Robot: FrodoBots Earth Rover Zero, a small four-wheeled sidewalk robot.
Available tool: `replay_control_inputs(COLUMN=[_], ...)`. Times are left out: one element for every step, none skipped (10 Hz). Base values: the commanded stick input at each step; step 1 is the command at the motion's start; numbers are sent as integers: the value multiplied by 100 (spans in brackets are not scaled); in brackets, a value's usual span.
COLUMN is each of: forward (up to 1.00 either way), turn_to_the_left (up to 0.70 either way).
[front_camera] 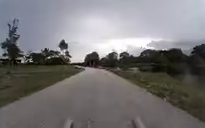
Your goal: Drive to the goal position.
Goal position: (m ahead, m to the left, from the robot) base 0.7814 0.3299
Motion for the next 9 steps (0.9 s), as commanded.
replay_control_inputs(forward=[100,100,100,100,100,100,100,100,100], turn_to_the_left=[4,0,0,4,19,34,23,0,0])
